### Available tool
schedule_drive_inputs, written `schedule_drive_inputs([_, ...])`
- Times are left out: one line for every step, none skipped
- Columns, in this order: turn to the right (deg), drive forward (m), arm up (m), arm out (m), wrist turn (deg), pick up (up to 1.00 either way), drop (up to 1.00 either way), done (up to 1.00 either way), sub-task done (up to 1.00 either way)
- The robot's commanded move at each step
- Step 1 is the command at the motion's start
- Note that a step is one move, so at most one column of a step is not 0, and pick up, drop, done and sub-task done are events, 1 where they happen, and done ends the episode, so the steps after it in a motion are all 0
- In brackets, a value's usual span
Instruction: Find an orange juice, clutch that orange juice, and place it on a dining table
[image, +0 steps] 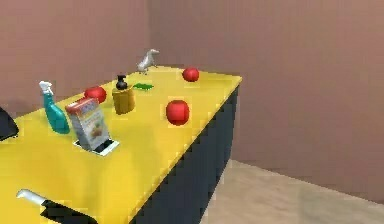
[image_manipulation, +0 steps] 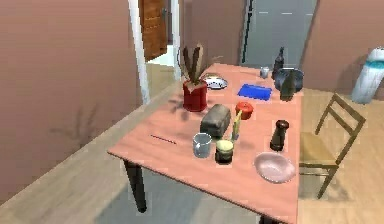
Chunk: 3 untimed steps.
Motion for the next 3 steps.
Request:
schedule_drive_inputs([-45.0,0.00,0.00,0.00,0.0,0.00,0.00,0.00,0.00])
schedule_drive_inputs([-45.0,0.00,0.00,0.00,0.0,0.00,0.00,0.00,0.00])
schedule_drive_inputs([-24.0,0.00,0.00,0.00,0.0,0.00,0.00,0.00,0.00])
